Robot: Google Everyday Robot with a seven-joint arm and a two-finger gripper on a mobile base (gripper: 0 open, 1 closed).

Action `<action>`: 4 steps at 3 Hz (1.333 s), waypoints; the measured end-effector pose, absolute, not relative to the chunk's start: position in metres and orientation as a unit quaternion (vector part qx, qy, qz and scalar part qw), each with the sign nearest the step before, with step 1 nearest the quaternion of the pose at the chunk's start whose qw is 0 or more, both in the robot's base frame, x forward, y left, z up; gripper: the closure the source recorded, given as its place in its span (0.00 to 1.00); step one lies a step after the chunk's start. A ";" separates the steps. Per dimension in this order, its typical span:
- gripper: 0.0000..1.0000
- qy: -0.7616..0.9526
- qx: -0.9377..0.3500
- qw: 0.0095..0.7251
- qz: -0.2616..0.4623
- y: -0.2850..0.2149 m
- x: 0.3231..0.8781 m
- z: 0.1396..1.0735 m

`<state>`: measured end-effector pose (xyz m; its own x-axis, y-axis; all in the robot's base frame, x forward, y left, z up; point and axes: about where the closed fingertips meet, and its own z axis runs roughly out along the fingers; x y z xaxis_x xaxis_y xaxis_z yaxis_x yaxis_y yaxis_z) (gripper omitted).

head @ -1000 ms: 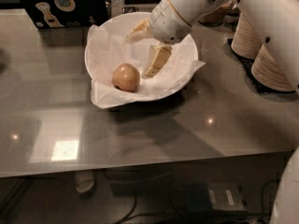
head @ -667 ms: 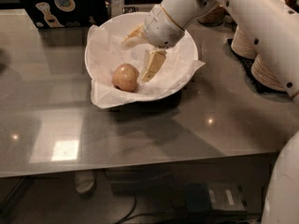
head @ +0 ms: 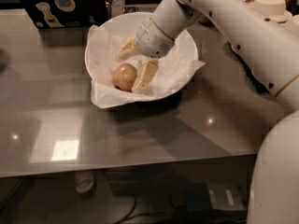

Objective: Pick apple from white bowl

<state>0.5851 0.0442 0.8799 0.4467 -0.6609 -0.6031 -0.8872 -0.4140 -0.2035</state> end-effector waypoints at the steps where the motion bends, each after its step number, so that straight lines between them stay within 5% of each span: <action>1: 0.31 0.479 -0.811 0.246 0.229 0.049 0.588 0.868; 3: 0.41 0.486 -0.806 0.236 0.241 0.054 0.592 0.853; 4: 0.60 0.488 -0.803 0.236 0.246 0.054 0.593 0.849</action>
Offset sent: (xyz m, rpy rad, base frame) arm 0.0077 0.0052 -0.0316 -0.0256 0.0728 -0.0035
